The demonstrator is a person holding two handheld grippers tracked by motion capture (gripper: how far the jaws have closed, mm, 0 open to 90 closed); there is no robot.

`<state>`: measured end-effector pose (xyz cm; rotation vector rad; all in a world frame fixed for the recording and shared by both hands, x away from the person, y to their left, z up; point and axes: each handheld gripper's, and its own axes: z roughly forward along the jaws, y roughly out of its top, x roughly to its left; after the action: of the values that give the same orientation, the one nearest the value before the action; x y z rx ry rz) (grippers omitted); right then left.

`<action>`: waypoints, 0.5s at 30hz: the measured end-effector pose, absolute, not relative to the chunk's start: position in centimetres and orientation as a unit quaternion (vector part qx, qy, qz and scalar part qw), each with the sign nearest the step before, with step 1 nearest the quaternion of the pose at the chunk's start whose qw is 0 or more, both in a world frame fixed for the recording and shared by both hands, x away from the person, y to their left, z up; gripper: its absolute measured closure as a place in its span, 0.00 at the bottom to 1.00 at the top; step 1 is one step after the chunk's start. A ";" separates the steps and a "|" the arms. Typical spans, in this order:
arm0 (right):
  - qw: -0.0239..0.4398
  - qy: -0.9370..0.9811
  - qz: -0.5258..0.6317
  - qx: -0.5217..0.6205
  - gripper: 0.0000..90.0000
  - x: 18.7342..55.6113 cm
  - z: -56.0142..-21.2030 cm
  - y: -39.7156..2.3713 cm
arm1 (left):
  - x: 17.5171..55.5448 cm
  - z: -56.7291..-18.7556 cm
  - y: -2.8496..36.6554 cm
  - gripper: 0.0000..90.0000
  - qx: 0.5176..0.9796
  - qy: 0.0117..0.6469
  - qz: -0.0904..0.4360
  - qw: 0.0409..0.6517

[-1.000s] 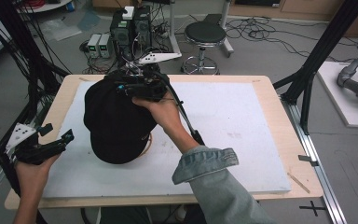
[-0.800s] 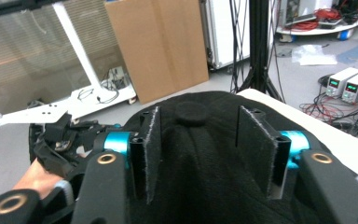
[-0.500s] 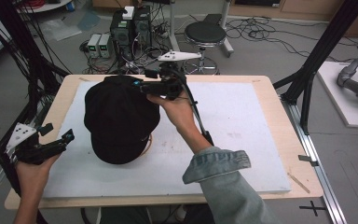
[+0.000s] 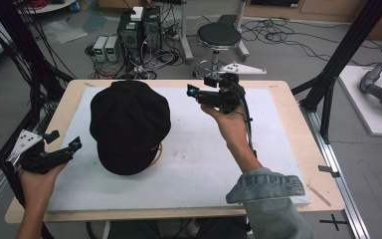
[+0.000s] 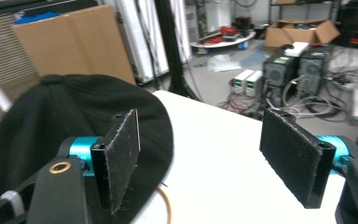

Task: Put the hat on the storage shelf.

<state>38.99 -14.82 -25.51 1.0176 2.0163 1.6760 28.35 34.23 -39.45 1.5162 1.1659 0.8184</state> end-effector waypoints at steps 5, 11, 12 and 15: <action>0.174 0.701 0.581 0.375 0.27 38.6 -26.0 -16.8 | 28.6 -39.5 34.0 0.21 0.630 0.483 0.338 0.505; 0.195 0.692 0.568 0.401 0.20 37.6 -27.1 -19.9 | 28.8 -39.7 33.8 0.21 0.632 0.483 0.335 0.505; 0.201 0.691 0.564 0.405 0.20 37.5 -27.3 -20.3 | 28.8 -39.7 33.8 0.21 0.632 0.484 0.334 0.505; 0.210 0.689 0.561 0.409 0.20 37.1 -27.7 -20.9 | 28.8 -39.8 33.8 0.21 0.633 0.484 0.334 0.504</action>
<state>37.15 -20.95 -27.68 1.1366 1.9156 1.5596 28.79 33.79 -39.79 1.5275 1.1681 0.8073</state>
